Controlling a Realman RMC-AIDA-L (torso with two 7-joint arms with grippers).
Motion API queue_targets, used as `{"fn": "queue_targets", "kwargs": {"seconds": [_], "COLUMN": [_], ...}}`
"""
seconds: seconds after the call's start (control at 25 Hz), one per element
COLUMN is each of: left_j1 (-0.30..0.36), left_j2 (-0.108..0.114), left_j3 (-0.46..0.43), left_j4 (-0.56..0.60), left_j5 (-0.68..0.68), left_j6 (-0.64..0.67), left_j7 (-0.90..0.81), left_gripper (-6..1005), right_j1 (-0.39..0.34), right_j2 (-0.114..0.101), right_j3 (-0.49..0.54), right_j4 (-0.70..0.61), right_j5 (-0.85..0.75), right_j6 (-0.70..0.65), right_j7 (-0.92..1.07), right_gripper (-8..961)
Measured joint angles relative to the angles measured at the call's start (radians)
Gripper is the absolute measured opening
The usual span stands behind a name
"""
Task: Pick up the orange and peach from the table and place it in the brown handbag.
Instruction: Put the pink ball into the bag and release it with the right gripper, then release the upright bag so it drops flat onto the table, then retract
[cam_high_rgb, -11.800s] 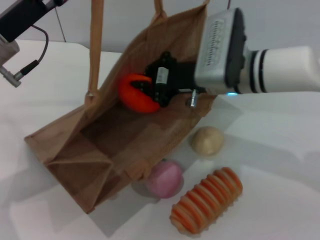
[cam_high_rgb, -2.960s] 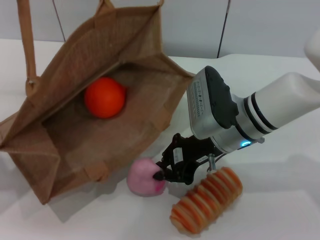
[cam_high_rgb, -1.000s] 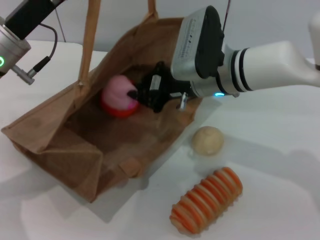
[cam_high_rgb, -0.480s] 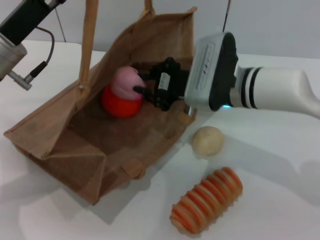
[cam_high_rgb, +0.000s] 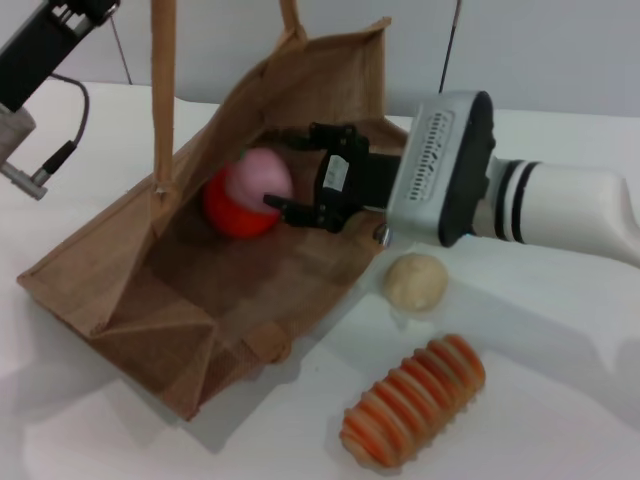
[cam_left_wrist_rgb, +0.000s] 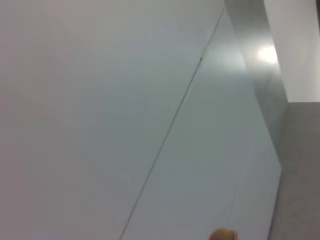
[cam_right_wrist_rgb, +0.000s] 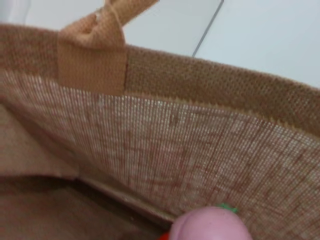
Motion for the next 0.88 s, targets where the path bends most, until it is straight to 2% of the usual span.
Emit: {"fn": "queue_targets", "kwargs": {"seconds": [0.16,0.4,0.72,0.88], "left_j1": [0.021,0.055,0.07,0.07], "left_j2": [0.0,-0.001,0.002,-0.001], "left_j3": [0.0,0.0,0.004,0.012], "left_j4": [0.0,0.0,0.0,0.0], "left_j5": [-0.012,-0.039,-0.032,-0.01], "left_j6": [0.006,0.019,0.109,0.152], "left_j7": [0.001,0.006,0.01,0.042], "left_gripper": [212,228,249,260], "right_j1": [-0.033,-0.095,-0.218,-0.256], "right_j2": [-0.003,-0.008,-0.009,-0.011], "right_j3": [0.017,0.055,0.199,0.269], "right_j4": [-0.022,-0.084,-0.211,-0.265], "right_j5": [0.0,0.001,0.002,0.002], "right_j6": [-0.123,-0.268,-0.518,-0.639], "right_j7": [-0.001,0.002,0.008,0.009], "right_gripper": [697,777,775,774]}}
